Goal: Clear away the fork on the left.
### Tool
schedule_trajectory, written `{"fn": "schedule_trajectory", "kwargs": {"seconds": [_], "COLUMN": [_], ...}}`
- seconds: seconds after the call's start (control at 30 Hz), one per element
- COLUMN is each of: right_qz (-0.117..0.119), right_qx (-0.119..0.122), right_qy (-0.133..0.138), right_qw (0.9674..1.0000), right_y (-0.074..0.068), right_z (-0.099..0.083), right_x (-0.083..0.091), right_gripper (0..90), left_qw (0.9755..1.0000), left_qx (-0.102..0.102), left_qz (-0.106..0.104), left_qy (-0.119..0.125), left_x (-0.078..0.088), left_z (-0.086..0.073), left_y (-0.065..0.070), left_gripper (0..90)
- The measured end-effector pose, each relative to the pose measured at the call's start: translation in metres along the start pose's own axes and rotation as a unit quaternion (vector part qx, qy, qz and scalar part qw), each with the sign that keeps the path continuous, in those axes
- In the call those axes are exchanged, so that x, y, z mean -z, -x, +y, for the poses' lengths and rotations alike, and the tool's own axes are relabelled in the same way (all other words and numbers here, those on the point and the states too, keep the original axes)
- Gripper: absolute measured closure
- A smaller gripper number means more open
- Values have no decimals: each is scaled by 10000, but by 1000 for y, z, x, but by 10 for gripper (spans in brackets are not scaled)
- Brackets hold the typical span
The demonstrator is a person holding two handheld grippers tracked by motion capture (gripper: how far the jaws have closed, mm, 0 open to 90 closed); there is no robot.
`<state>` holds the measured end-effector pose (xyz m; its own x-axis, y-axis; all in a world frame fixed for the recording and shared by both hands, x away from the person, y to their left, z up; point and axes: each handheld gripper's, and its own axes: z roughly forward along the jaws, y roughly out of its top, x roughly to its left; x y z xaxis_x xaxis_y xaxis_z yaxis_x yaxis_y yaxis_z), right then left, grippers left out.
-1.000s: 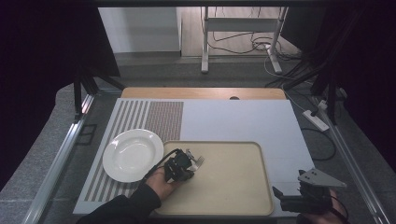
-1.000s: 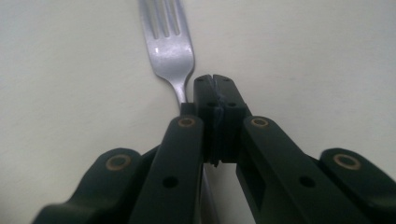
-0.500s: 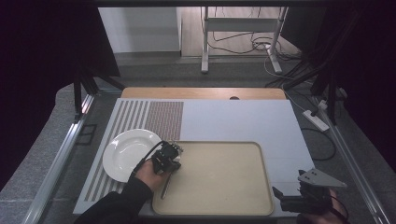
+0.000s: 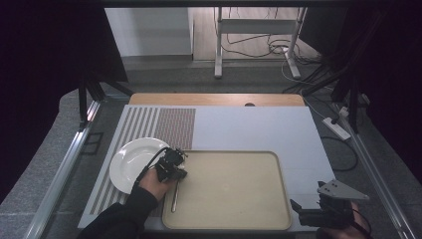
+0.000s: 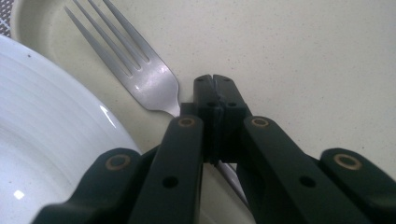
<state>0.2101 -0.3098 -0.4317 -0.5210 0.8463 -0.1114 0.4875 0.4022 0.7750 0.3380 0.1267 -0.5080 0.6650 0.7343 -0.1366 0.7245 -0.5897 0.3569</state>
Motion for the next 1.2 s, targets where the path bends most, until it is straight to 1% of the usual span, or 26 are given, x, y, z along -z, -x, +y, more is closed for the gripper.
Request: {"fn": "schedule_trajectory", "kwargs": {"seconds": [0.07,0.1,0.2,0.23,0.27,0.33,0.37,0.4,0.47,0.53,0.63,0.77,0.93,1.2], "right_qz": [6,5,7,8,10,11,12,12,15,17,24,27,30,31], "right_qx": [4,1,-10,-10,-9,-12,-11,-10,-10,-11,-12,-14,-13,-2], "right_qy": [5,6,5,6,8,8,8,7,7,7,5,4,5,9], "right_qw": [10000,10000,10000,10000,10000,10000,10000,10000,10000,10000,10000,10000,10000,10000], "right_y": [0,0,0,0,0,0,0,0,0,0,0,0,0,0], "right_z": [0,0,0,0,0,0,0,0,0,0,0,0,0,0], "right_x": [0,0,0,0,0,0,0,0,0,0,0,0,0,0], "right_gripper": [0,0,0,0,0,0,0,0,0,0,0,0,0,0], "left_qw": [9999,9998,9988,9979,9971,9957,9949,9945,9940,9929,9924,9920,9916,9897], "left_qx": [-27,-21,-119,-172,-199,-144,-145,-174,-172,-219,-240,-233,-206,-66], "left_qz": [-46,-76,-106,-168,-215,-250,-286,-274,-236,-181,-114,-116,-173,-204], "left_qy": [106,205,471,608,702,875,956,999,1058,1151,1204,1238,1269,1418], "left_x": [3,5,12,15,18,23,25,28,31,35,39,41,46,56], "left_z": [0,1,1,0,0,-1,-2,-3,-4,-5,-7,-9,-13,-21], "left_y": [1,2,3,4,4,3,2,2,1,1,1,1,0,-4], "left_gripper": [871,859,812,790,788,750,735,718,697,638,582,507,430,281]}}
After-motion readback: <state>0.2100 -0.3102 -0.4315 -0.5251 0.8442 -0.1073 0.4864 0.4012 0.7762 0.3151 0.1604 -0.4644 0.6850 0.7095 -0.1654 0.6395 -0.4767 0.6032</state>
